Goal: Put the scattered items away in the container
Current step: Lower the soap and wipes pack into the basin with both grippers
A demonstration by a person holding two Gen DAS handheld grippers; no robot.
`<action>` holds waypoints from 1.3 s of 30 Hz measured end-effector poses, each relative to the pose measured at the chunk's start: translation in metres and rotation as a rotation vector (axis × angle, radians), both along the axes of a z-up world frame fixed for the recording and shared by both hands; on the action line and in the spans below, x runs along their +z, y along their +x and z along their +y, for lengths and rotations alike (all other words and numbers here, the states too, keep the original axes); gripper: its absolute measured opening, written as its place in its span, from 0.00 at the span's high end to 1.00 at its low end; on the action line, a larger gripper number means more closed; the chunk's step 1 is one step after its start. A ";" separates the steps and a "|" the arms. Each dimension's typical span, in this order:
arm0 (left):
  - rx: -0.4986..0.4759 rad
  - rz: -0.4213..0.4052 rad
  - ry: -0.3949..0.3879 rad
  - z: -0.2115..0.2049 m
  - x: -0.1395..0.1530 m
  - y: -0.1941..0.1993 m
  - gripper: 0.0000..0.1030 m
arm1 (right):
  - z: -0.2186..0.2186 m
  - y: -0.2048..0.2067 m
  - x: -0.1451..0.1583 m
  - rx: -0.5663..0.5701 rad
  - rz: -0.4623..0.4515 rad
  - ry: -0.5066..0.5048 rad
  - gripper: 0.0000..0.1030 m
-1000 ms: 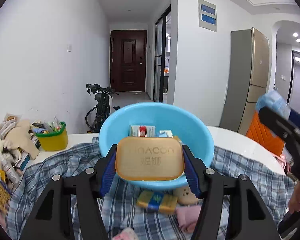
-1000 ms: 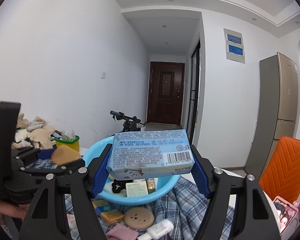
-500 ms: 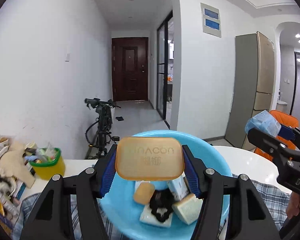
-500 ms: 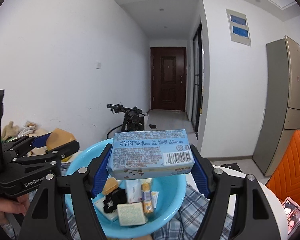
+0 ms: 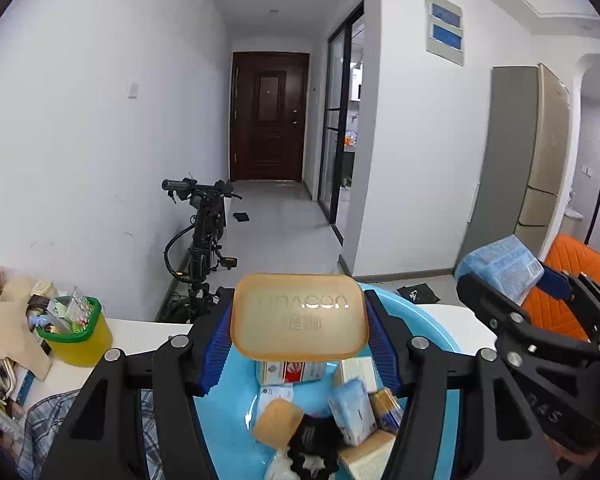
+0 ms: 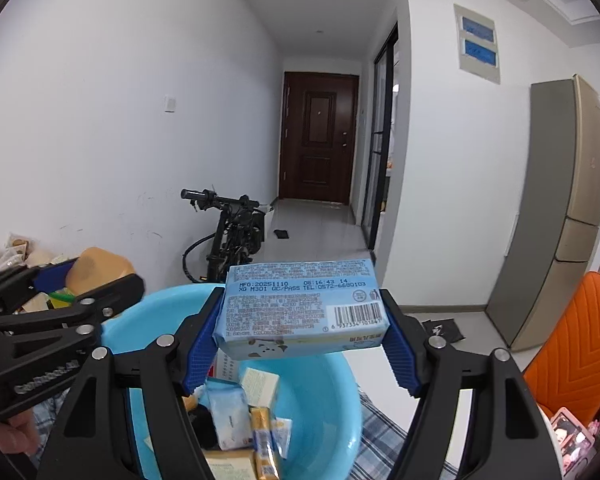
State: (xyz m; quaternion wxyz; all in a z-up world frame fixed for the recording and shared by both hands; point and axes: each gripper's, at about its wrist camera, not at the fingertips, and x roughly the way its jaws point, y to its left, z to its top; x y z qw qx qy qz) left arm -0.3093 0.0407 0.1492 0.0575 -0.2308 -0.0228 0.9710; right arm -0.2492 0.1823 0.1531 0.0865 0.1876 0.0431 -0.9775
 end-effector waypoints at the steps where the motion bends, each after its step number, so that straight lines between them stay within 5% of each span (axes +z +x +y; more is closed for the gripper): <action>1: 0.003 -0.005 0.005 -0.003 -0.001 -0.005 0.38 | 0.000 -0.003 0.002 0.002 -0.006 -0.002 0.31; 7: 0.009 -0.031 0.012 -0.025 -0.006 -0.034 0.39 | 0.008 -0.024 0.021 0.011 -0.029 -0.038 0.31; 12: 0.036 -0.059 0.013 -0.033 0.004 -0.045 0.39 | -0.004 -0.037 0.027 0.012 -0.034 0.047 0.31; 20: -0.005 -0.076 0.014 -0.029 0.019 -0.045 0.39 | 0.004 -0.046 0.036 0.007 -0.104 -0.076 0.31; 22: -0.041 -0.126 0.073 -0.034 0.021 -0.049 0.39 | 0.005 -0.055 0.038 -0.020 -0.174 -0.038 0.31; 25: -0.014 -0.220 0.038 -0.038 0.025 -0.059 0.39 | 0.011 -0.075 0.032 -0.030 -0.374 -0.041 0.31; 31: -0.038 -0.465 0.052 -0.042 0.017 -0.075 0.39 | 0.026 -0.081 0.037 -0.003 -0.459 -0.047 0.31; 39: -0.073 -0.482 0.009 -0.025 0.026 -0.077 0.39 | 0.018 -0.079 0.043 0.051 -0.541 -0.003 0.31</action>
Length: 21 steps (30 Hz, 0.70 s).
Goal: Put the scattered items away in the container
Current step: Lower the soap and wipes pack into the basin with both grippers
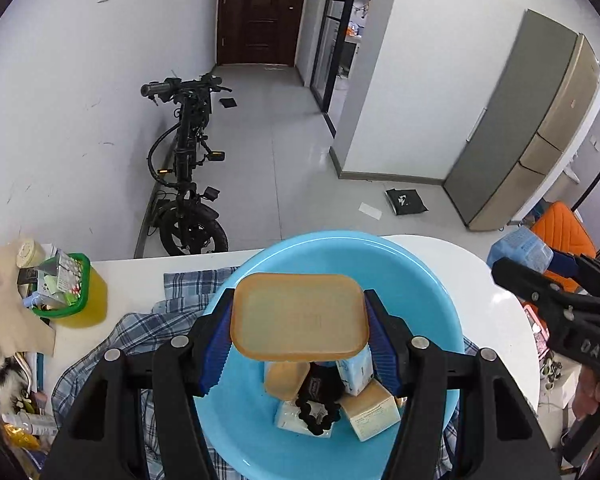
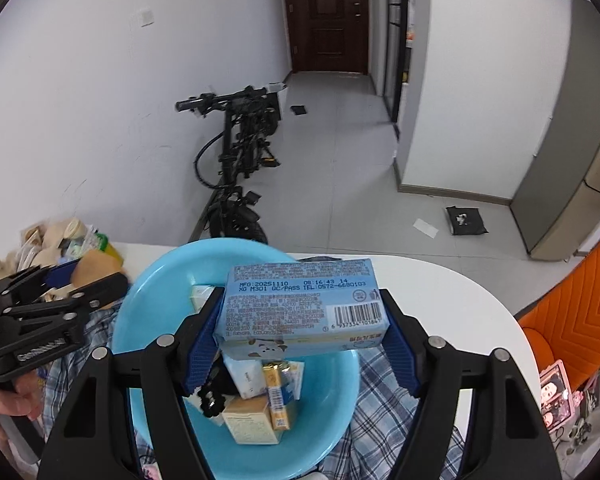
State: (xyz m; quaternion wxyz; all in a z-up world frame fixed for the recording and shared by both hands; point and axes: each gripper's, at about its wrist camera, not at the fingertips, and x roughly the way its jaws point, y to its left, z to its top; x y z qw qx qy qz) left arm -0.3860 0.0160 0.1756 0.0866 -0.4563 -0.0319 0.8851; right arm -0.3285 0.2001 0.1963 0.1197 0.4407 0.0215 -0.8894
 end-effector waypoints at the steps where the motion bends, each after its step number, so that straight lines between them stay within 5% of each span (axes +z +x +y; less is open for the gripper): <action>1: -0.004 -0.004 -0.007 0.001 -0.002 -0.001 0.39 | -0.002 0.001 0.000 -0.001 0.009 0.012 0.31; 5: -0.007 -0.036 0.001 0.004 -0.021 -0.007 0.39 | -0.004 -0.005 -0.006 -0.023 0.031 0.018 0.31; 21: -0.033 -0.175 0.013 0.017 -0.120 -0.031 0.39 | -0.005 -0.029 -0.099 -0.007 -0.118 0.030 0.31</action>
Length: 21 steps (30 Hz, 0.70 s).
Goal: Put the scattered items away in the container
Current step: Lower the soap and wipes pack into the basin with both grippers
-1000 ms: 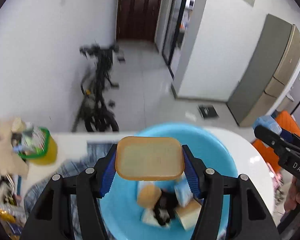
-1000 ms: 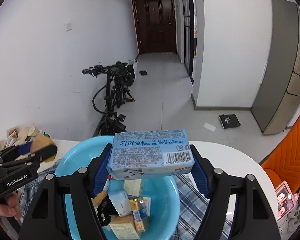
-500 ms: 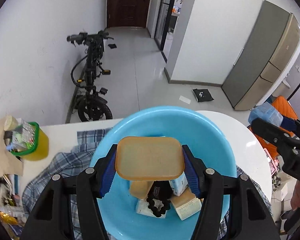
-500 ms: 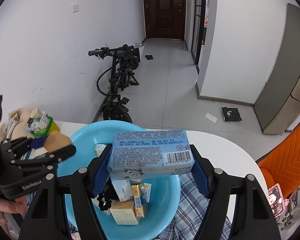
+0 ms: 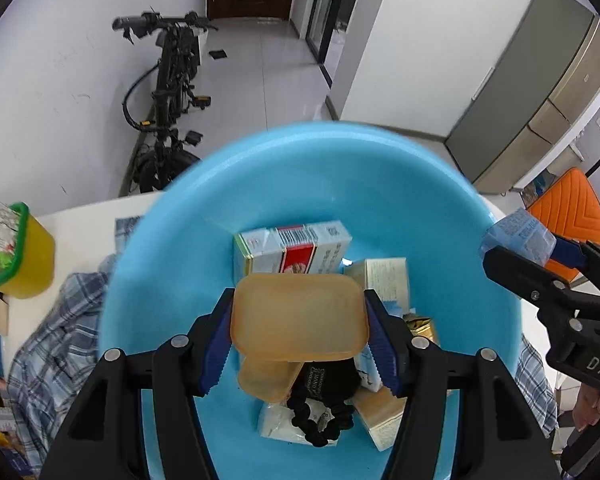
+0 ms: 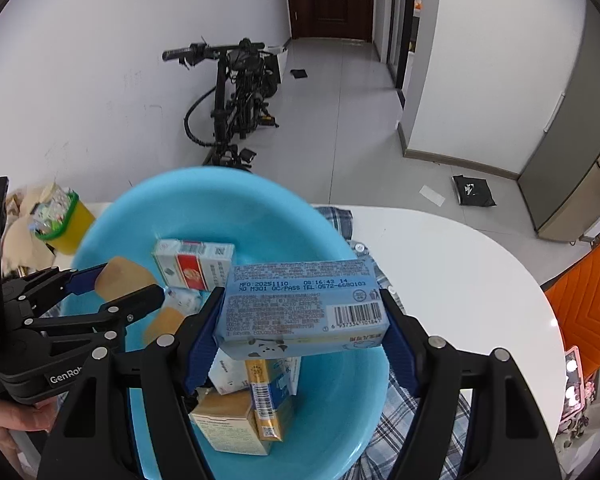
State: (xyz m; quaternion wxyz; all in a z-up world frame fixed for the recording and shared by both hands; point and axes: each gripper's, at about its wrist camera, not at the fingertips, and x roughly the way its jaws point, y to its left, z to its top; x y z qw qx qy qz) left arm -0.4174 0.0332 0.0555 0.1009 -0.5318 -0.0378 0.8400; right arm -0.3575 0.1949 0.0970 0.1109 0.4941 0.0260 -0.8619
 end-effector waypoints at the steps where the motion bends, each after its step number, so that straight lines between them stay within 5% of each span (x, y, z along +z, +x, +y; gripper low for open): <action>1: -0.001 -0.006 0.000 0.000 -0.005 -0.001 0.39 | 0.001 -0.001 -0.002 -0.001 -0.004 -0.006 0.31; 19: 0.007 -0.042 -0.016 0.008 -0.046 -0.007 0.38 | 0.009 -0.002 -0.009 -0.004 -0.009 0.001 0.31; 21: -0.004 -0.034 -0.040 0.010 -0.043 -0.008 0.28 | 0.011 -0.001 -0.008 -0.007 -0.010 -0.009 0.31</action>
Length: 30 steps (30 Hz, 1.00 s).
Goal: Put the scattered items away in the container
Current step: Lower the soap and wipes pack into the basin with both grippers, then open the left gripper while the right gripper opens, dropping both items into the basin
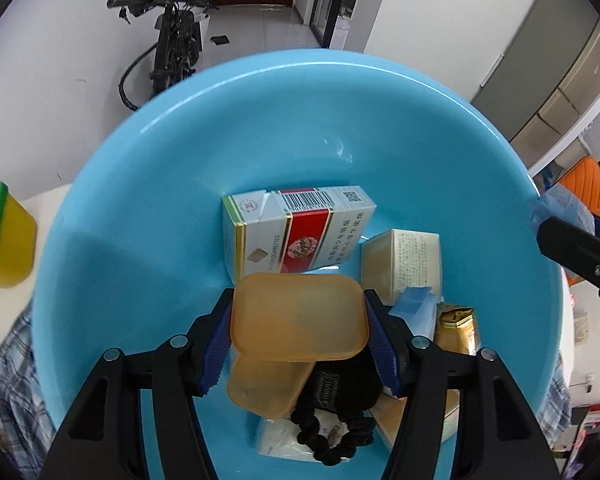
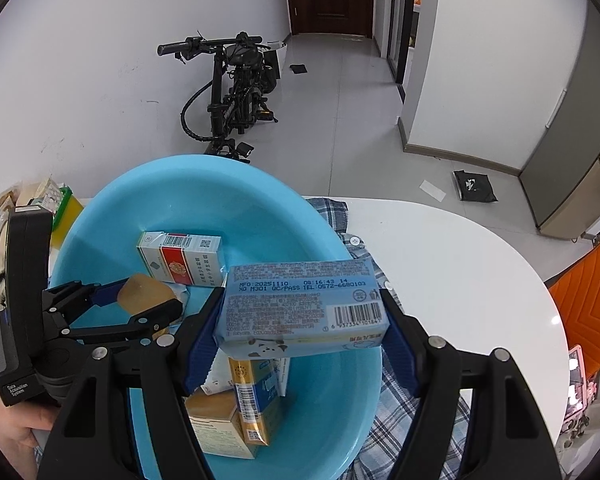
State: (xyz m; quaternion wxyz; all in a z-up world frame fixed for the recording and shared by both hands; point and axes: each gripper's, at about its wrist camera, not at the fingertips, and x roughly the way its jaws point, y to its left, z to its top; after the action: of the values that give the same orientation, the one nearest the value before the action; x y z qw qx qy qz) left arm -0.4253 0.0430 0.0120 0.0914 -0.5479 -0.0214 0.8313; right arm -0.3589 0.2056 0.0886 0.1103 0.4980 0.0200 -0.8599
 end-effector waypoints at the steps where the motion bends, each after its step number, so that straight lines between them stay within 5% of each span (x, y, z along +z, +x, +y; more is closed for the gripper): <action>1: -0.010 0.004 -0.014 0.001 0.002 -0.001 0.23 | 0.001 0.000 0.000 -0.001 -0.001 -0.004 0.31; 16: 0.070 0.116 0.032 -0.046 0.057 0.016 0.22 | -0.002 0.004 0.000 -0.012 -0.013 -0.017 0.31; 30: 0.135 0.212 0.018 -0.096 0.106 0.036 0.22 | -0.060 0.005 -0.015 0.059 -0.021 0.020 0.31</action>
State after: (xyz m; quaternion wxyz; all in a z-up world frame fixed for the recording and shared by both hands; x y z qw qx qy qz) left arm -0.3896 -0.0528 0.1176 0.0417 -0.4533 -0.0558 0.8886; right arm -0.3542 0.1455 0.0733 0.1308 0.5074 0.0420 -0.8507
